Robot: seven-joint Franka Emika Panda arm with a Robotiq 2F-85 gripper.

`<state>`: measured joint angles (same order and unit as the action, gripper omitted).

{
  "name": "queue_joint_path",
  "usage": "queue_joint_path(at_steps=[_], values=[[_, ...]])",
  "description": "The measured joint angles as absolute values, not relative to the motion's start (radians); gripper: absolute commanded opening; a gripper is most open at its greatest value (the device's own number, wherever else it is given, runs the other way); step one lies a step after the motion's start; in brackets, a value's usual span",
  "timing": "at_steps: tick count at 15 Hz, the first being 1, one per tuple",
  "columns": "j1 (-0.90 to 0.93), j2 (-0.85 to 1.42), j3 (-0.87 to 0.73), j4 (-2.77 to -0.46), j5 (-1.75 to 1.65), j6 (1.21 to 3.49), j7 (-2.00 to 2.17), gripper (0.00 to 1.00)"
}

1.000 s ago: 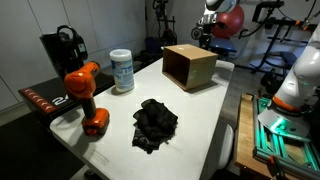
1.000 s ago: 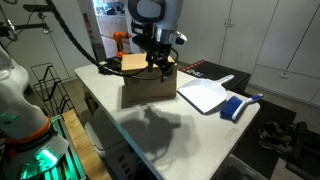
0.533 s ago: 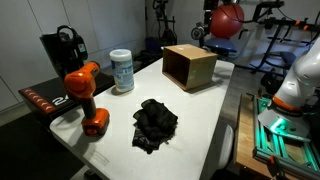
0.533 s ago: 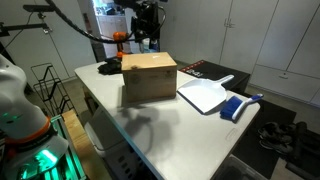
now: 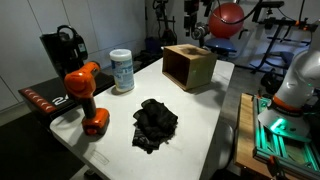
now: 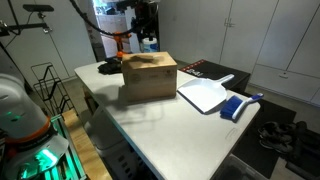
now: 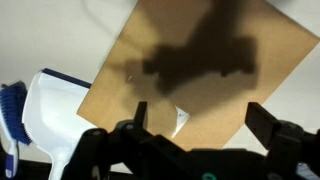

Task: Place the brown box upright.

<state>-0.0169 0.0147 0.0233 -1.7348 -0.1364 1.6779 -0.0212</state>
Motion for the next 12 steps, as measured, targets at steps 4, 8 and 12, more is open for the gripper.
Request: queue_joint_path(at_steps=[4,8,12], values=[[0.036,0.124,0.049,-1.702,-0.276,1.732,0.093,1.00],[0.076,0.193,0.052,-1.688,-0.327,1.766,0.195,1.00],[0.097,0.223,0.052,-1.673,-0.327,1.796,0.261,1.00]])
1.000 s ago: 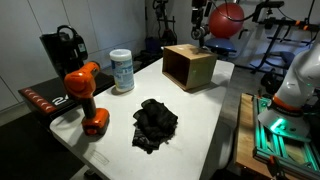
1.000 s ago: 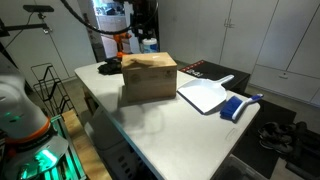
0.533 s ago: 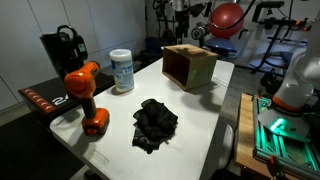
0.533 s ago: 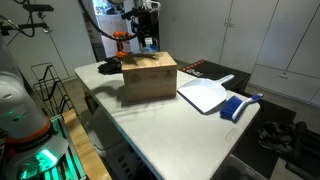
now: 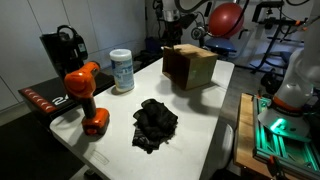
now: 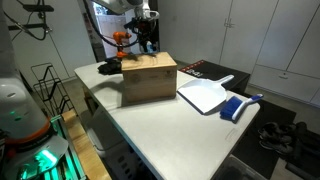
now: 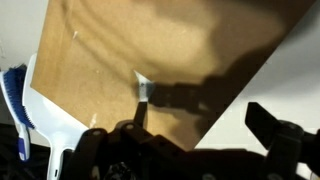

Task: Place the brown box upright.

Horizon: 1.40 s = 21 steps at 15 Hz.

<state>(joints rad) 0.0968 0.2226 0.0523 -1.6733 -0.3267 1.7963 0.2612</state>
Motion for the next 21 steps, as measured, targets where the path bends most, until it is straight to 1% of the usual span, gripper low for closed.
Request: queue_joint_path(at_steps=[6,7,8,10,12,13,17,19,20,21], values=[[0.104,0.244,0.049,-1.673,-0.339,1.786,0.297,1.00],[0.105,0.247,0.048,-1.673,-0.345,1.778,0.300,0.88],[0.106,0.249,0.047,-1.673,-0.351,1.771,0.304,0.74],[0.106,0.253,0.046,-1.673,-0.358,1.754,0.308,0.58],[0.106,0.255,0.045,-1.673,-0.360,1.740,0.312,0.44],[0.107,0.255,0.045,-1.669,-0.363,1.733,0.316,0.43],[0.112,0.253,0.045,-1.644,-0.376,1.693,0.329,0.22],[0.112,0.250,0.044,-1.630,-0.384,1.671,0.330,0.19],[0.112,0.249,0.043,-1.624,-0.384,1.658,0.330,0.16],[0.111,0.248,0.041,-1.619,-0.385,1.643,0.330,0.16]])
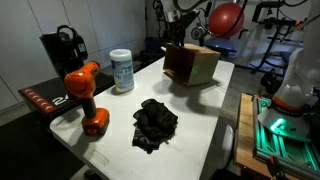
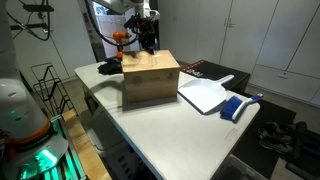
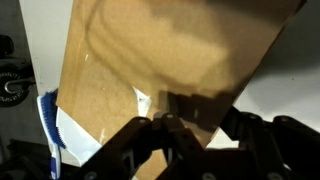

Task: Place the brown box upright.

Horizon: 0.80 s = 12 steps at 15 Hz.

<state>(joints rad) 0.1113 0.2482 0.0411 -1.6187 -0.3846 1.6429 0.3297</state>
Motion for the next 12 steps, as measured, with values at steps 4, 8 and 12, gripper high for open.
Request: queue_joint_path(at_steps=[4,8,12], values=[[0.109,0.234,0.037,-1.597,-0.380,1.575,0.330,0.08],[0.109,0.197,0.037,-1.595,-0.375,1.516,0.326,0.05],[0.109,0.158,0.038,-1.598,-0.356,1.476,0.307,0.04]])
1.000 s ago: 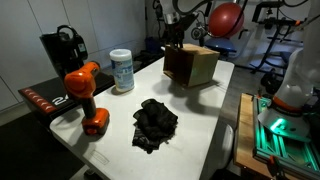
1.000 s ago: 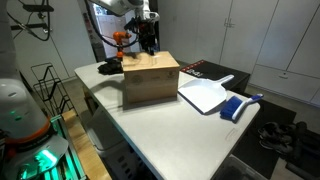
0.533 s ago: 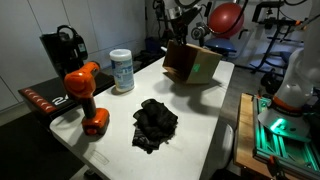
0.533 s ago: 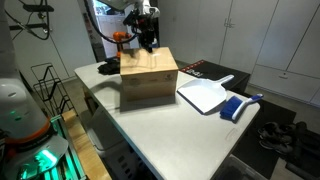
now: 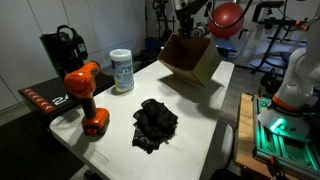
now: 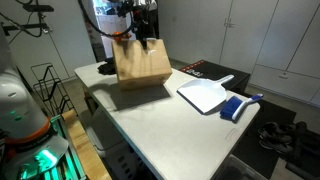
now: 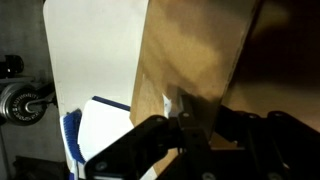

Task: Place the brown box upright.

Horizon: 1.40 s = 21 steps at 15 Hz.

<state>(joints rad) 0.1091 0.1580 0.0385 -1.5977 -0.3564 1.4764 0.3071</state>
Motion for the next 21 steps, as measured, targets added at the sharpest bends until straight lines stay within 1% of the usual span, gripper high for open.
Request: queue_joint_path(at_steps=[1,2,3,4,9,17,18,19,20,21], values=[[0.109,0.152,0.038,-1.600,-0.343,1.473,0.293,0.00],[0.108,0.148,0.038,-1.602,-0.334,1.473,0.279,0.01],[0.107,0.145,0.039,-1.604,-0.322,1.473,0.258,0.00],[0.107,0.143,0.039,-1.606,-0.307,1.473,0.235,0.02],[0.083,0.117,0.037,-1.618,-0.256,1.490,0.154,0.02],[0.001,0.084,0.001,-1.675,-0.121,1.640,-0.010,0.04],[-0.009,0.085,-0.006,-1.685,-0.107,1.653,-0.028,0.29],[-0.018,0.087,-0.011,-1.693,-0.090,1.663,-0.045,0.30],[-0.027,0.089,-0.017,-1.701,-0.074,1.673,-0.062,0.35],[-0.035,0.090,-0.021,-1.708,-0.057,1.684,-0.081,0.43]])
